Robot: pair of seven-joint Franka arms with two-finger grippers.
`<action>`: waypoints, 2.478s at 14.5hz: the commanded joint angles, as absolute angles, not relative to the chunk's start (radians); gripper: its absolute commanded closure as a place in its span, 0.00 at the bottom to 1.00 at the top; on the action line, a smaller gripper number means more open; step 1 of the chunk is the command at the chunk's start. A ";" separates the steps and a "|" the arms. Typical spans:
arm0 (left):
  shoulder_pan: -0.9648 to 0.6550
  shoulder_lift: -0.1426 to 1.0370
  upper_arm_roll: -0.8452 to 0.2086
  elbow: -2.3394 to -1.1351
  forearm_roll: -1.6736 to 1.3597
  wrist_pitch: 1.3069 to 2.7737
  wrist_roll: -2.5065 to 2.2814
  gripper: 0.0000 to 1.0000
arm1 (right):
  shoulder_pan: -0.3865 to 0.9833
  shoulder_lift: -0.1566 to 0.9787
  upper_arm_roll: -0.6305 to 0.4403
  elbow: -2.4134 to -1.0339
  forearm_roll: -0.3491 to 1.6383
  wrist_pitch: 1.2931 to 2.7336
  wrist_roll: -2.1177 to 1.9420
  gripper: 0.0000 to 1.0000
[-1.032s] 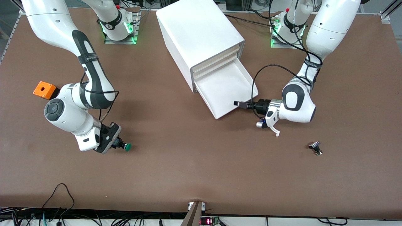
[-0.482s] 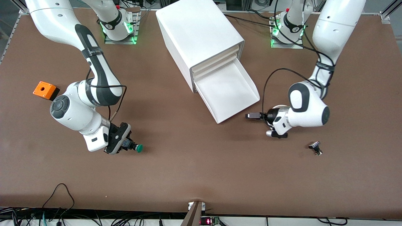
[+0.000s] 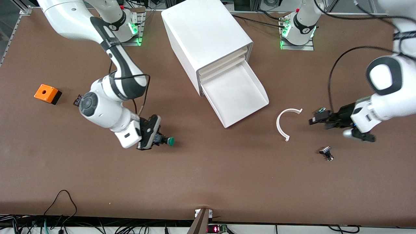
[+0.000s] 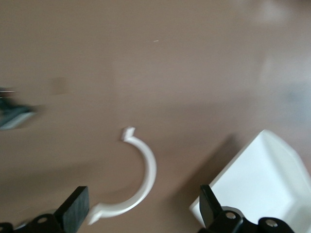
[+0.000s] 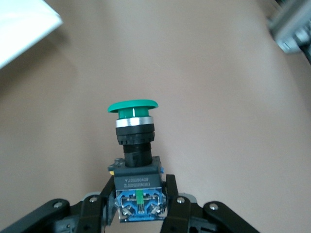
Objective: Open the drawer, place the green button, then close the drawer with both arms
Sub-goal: 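Lift the green button with the right gripper while the left gripper withdraws, then lower the green button into the open drawer and open the right gripper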
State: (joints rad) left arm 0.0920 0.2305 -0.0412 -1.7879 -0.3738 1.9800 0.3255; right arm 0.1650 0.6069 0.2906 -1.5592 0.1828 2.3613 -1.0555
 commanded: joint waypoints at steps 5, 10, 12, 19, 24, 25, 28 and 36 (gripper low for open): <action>0.081 -0.060 -0.054 -1.825 0.020 1.783 0.296 0.00 | 0.233 0.583 0.403 -1.444 0.028 2.185 -1.034 0.76; 0.077 -0.055 -0.055 -1.787 0.055 1.692 0.170 0.00 | 0.326 0.595 0.406 -1.417 0.028 2.158 -1.037 0.75; 0.083 -0.057 -0.055 -1.787 0.055 1.692 0.138 0.00 | 0.388 0.636 0.405 -1.373 0.022 2.164 -1.034 0.75; 0.083 -0.057 -0.055 -1.784 0.051 1.672 -0.003 0.00 | 0.515 0.707 0.368 -1.330 -0.034 2.157 -1.040 0.74; 0.075 -0.057 -0.057 -1.781 0.052 1.649 0.006 0.00 | 0.574 0.738 0.354 -1.335 -0.072 2.155 -1.032 0.74; 0.074 -0.055 -0.057 -1.779 0.052 1.651 0.008 0.00 | 0.583 0.739 0.354 -1.335 -0.077 2.155 -1.025 0.74; 0.075 -0.044 -0.057 -1.755 0.051 1.641 0.011 0.00 | 0.626 0.785 0.321 -1.332 -0.080 2.183 -0.971 0.74; 0.080 -0.032 -0.055 -1.749 0.046 1.652 0.011 0.00 | 0.689 0.834 0.247 -1.332 -0.074 2.272 -0.840 0.01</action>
State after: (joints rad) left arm 0.0801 -0.0555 -0.0552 -1.7817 0.0291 1.6682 0.0172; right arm 0.6475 0.8196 0.2718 -1.3596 -0.0635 2.2666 -0.9446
